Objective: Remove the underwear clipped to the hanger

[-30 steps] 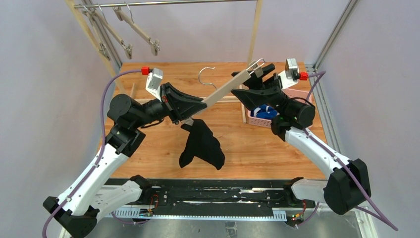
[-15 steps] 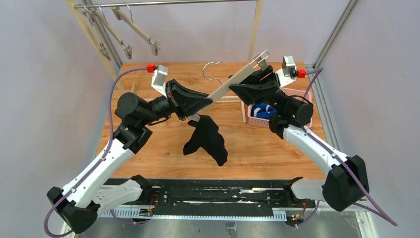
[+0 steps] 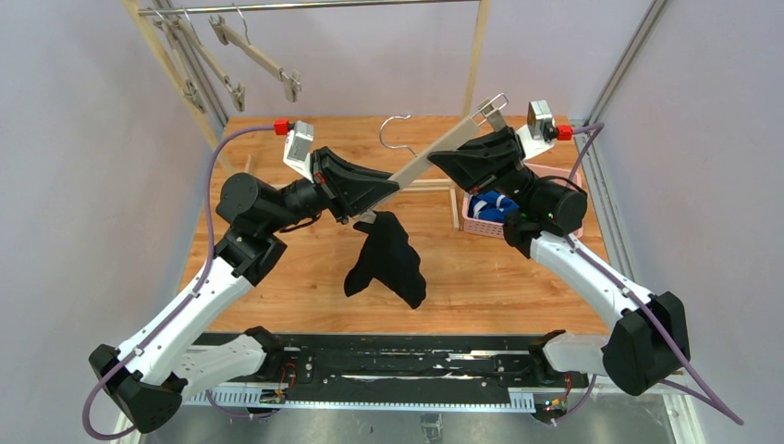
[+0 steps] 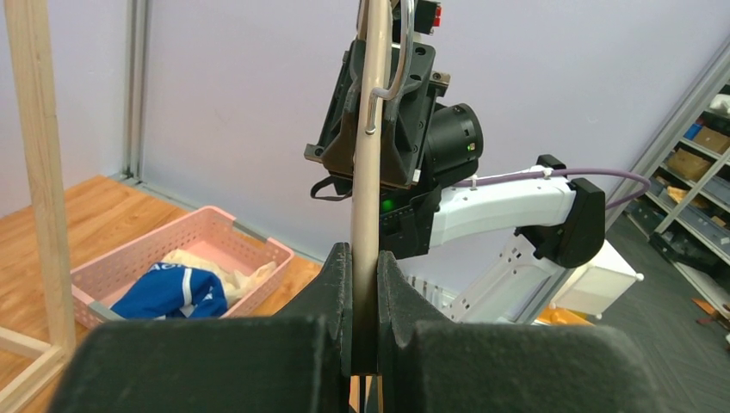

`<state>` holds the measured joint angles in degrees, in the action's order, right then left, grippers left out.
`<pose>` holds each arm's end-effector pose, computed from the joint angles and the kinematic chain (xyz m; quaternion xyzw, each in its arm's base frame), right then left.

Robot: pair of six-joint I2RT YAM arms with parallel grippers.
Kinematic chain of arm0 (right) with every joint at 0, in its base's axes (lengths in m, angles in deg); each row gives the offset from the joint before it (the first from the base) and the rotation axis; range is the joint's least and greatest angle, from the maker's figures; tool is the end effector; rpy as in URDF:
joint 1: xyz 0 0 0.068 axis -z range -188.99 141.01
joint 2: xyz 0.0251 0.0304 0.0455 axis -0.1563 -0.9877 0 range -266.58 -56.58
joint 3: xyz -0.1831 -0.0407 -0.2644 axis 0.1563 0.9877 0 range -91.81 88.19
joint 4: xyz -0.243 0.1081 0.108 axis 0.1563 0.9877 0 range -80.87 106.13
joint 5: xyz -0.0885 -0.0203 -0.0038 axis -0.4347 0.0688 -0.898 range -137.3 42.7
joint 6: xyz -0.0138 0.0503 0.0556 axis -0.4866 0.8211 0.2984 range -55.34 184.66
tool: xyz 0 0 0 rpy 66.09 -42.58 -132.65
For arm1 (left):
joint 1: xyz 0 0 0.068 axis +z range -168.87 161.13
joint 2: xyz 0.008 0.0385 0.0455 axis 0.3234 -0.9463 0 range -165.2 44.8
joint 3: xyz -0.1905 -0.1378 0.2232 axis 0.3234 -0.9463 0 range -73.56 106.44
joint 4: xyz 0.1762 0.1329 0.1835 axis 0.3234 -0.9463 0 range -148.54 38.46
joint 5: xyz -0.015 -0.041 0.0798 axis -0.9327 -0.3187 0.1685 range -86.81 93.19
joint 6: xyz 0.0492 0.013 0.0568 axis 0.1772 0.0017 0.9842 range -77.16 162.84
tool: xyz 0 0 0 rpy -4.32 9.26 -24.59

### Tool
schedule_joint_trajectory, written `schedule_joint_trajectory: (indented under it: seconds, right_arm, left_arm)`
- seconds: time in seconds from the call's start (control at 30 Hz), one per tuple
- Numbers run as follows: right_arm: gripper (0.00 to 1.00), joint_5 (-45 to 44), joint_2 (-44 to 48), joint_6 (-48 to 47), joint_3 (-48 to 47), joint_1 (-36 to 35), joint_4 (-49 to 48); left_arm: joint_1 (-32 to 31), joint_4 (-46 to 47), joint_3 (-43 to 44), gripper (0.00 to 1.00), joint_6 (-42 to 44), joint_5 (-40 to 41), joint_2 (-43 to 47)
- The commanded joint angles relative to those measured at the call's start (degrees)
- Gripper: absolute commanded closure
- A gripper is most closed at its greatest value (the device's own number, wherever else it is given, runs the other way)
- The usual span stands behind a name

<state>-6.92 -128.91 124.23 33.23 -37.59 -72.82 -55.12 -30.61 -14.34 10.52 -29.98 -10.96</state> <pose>0.2033 0.1586 0.5026 -0.2693 0.2889 0.6915 0.6048 0.1616 -0.1625 0.5046 0.2576 0.5107 -0.5815 0.5785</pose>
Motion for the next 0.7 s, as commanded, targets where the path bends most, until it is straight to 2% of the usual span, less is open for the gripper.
schedule_joint_trajectory:
  seconds: [0.0,0.03,0.17,0.23,0.33,0.37,0.43,0.47,0.57,0.6,0.63,0.67]
  right_arm:
    - [0.99,0.3,1.2,-4.5,-1.7,-1.8,0.4]
    - [0.99,0.7,1.0,-4.5,-2.3,-1.9,1.9]
    - [0.69,1.0,0.5,-4.1,-2.4,-2.2,0.4]
    - [0.62,0.5,0.8,-4.5,-2.2,-2.2,0.5]
    - [0.65,0.2,1.3,-5.5,-2.3,-2.3,2.5]
    - [0.71,0.5,1.3,-5.7,-2.5,-2.3,2.7]
    - [0.94,0.9,1.3,-5.8,-2.7,-2.4,3.0]
    - [0.99,1.0,1.5,-6.0,-2.7,-2.4,3.3]
    - [1.00,1.3,1.7,-6.4,-2.7,-2.4,3.6]
    - [1.00,1.2,1.8,-6.4,-2.4,-2.5,3.0]
    - [0.99,0.7,2.0,-6.1,-2.0,-2.5,2.1]
    - [0.99,0.2,2.2,-6.1,-1.7,-2.5,1.7]
  left_arm:
    - [-1.3,1.7,-0.5,1.00,-0.9,1.0,-0.3]
    - [-1.3,1.7,-0.4,1.00,-1.1,0.7,-0.5]
    - [-1.5,1.7,-0.4,1.00,-0.7,1.2,-0.4]
    - [-1.5,1.7,-0.4,1.00,-0.4,1.7,0.0]
    - [-1.6,1.7,-0.2,1.00,-0.5,1.9,-0.1]
    - [-1.5,1.7,-0.1,1.00,-0.6,1.8,-0.2]
    - [-1.5,1.7,-0.4,1.00,-0.6,2.0,-0.2]
    - [-1.5,1.7,-0.5,1.00,-0.6,2.3,-0.1]
    - [-1.5,1.7,-0.7,0.99,-1.0,2.2,-0.4]
    - [-1.5,1.7,-0.7,0.96,-1.2,2.3,-0.6]
    - [-1.6,1.7,-1.0,0.90,-1.5,2.4,-0.6]
    - [-1.6,1.7,-1.3,0.78,-1.5,2.6,-0.6]
